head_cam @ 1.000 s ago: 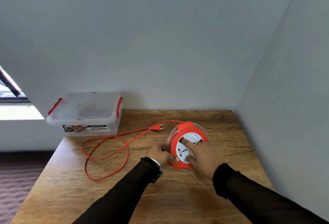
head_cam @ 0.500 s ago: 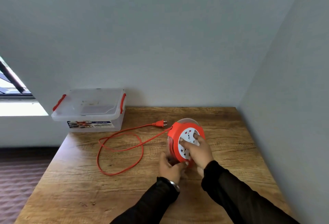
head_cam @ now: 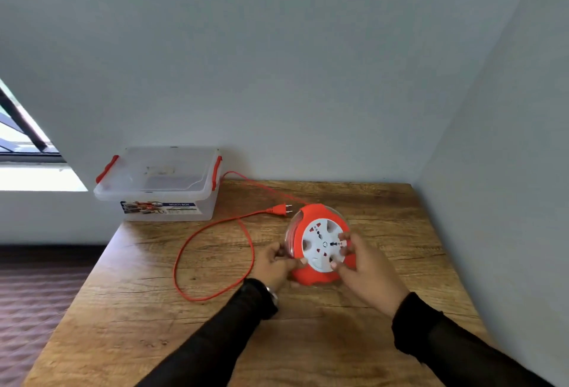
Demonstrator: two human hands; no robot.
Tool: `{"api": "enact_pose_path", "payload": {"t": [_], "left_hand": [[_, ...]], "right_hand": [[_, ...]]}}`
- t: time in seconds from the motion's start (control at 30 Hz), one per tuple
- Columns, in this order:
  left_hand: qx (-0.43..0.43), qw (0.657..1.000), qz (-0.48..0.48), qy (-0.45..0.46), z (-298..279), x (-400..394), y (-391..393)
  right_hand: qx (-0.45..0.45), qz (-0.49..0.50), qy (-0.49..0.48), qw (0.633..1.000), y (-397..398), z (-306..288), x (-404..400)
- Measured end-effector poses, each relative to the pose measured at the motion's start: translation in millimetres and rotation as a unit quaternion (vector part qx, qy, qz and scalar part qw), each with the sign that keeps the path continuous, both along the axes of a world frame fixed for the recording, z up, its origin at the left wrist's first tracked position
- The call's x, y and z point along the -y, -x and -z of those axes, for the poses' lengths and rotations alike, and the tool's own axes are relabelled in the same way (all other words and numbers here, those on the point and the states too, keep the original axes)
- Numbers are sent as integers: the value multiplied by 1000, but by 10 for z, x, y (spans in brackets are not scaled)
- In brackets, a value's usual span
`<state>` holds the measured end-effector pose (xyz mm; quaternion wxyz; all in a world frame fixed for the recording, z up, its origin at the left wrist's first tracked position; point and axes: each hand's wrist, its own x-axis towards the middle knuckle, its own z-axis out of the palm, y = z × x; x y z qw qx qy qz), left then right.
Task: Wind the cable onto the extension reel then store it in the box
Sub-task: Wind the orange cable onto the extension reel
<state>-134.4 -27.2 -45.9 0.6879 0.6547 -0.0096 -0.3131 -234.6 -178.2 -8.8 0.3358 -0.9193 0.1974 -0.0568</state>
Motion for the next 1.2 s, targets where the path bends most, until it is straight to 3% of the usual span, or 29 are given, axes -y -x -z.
{"api": "enact_pose_path", "payload": {"t": [0.07,0.13,0.2,0.37,0.5,0.7,0.8,0.93,1.07,1.2], "left_hand": [[-10,997,69,-36,-107,-60,-175],[-3,987,148,-62,-206,-96,-313],[24,970,223,-96,-276,-100,-430],[55,937,306,-162,-411,-53,-589],[58,934,307,-175,-447,-21,-619],[50,934,307,-175,-450,-14,-603],[50,941,287,-173,-447,-16,-570],[49,975,181,-120,-385,-51,-415],[29,997,65,-25,-174,-17,-138],[20,999,-27,28,50,2,117]], "right_hand": [[35,-150,208,966,25,-41,81],[-1,-272,342,899,-22,-94,114],[-62,-344,401,846,-103,-132,125],[-61,-378,476,792,-239,-177,118],[-90,-298,469,826,-234,-81,84],[-141,-217,326,909,-244,71,27],[-136,-206,324,913,-299,83,25],[-81,-158,334,926,-306,135,28],[-52,-27,184,981,-307,170,5],[-12,77,-20,997,-316,207,-113]]}}
